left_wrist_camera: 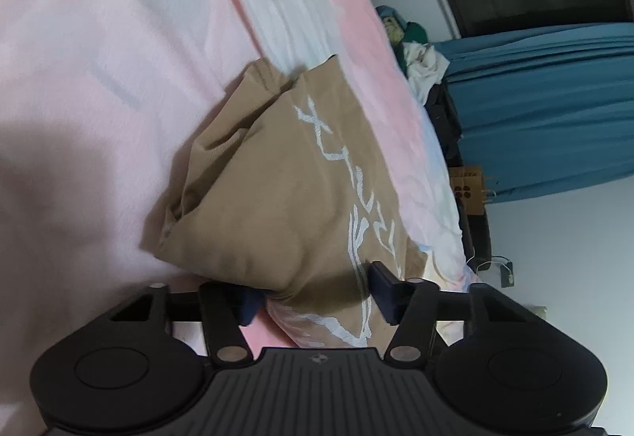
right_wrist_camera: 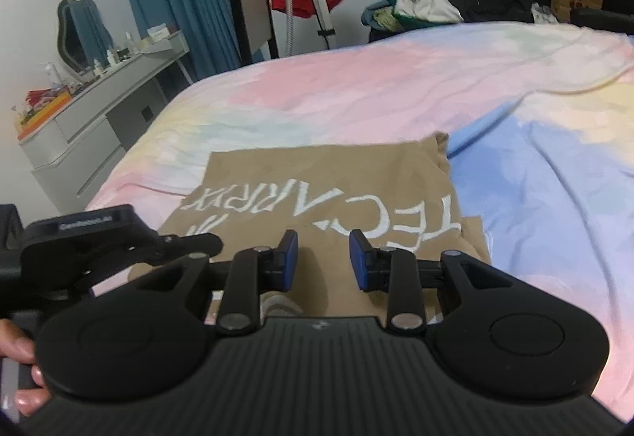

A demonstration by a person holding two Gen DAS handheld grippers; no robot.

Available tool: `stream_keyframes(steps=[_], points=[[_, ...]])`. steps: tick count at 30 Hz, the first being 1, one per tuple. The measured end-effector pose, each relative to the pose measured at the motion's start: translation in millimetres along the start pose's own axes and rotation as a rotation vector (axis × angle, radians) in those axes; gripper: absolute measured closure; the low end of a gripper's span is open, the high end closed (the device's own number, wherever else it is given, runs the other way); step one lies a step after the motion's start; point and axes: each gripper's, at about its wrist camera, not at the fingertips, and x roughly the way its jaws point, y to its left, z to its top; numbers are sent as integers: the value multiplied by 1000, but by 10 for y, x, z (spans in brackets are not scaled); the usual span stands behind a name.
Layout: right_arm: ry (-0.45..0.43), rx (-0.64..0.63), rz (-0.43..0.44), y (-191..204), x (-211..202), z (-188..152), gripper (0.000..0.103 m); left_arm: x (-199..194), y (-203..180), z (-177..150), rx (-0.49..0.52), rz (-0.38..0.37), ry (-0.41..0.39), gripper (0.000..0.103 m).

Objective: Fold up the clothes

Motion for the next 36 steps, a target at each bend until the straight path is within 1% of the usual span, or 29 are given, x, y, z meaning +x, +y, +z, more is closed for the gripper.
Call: stream_keyframes(steps=[3, 7, 8, 10, 11, 13, 14, 15, 17, 19, 20, 21, 23, 24, 26, 28, 32, 34, 35, 36], points=[[-27, -28, 2, 72, -53, 3, 71, -13, -21, 4, 17, -9, -15, 60], [-41, -21, 30, 113, -102, 5, 71, -39, -55, 17, 31, -26, -31, 66], [-38, -1, 51, 105, -113, 7, 71, -43, -63, 25, 31, -30, -33, 66], [-11, 82, 129, 50, -123, 16, 70, -49, -82, 38, 37, -37, -37, 68], [13, 151, 193, -3, -112, 10, 70, -52, -93, 41, 44, -35, -39, 68], [85, 357, 375, -172, -39, -36, 69, -61, -105, 44, 52, -33, -43, 68], [116, 439, 425, -239, 12, -74, 63, -64, -103, 45, 52, -32, -43, 68], [147, 509, 449, -298, 65, -114, 51, -68, -100, 45, 50, -32, -43, 68], [191, 604, 449, -398, 153, -177, 40, -80, -88, 43, 45, -33, -42, 68], [229, 732, 492, -509, 241, -259, 39, -90, -92, 44, 47, -31, -42, 68], [249, 800, 521, -563, 284, -303, 31, -94, -96, 44, 49, -30, -43, 68], [270, 871, 550, -601, 331, -360, 26, -102, -93, 44, 49, -32, -43, 68], [320, 1019, 609, -631, 436, -512, 19, -109, -87, 51, 45, -36, -42, 68], [344, 1081, 630, -637, 485, -584, 19, -110, -82, 56, 43, -38, -40, 68], [379, 1164, 636, -630, 568, -711, 19, -112, -72, 64, 37, -42, -38, 68], [367, 1224, 591, -664, 615, -809, 19, -112, -65, 72, 33, -46, -36, 68], [219, 1259, 455, -840, 528, -849, 19, -106, -62, 82, 32, -47, -34, 68], [128, 1266, 422, -913, 466, -849, 20, -105, -72, 80, 37, -46, -34, 68], [98, 1271, 411, -943, 440, -846, 20, -106, -74, 79, 38, -45, -34, 68], [77, 1272, 401, -960, 424, -844, 25, -106, -75, 78, 38, -45, -34, 68]])
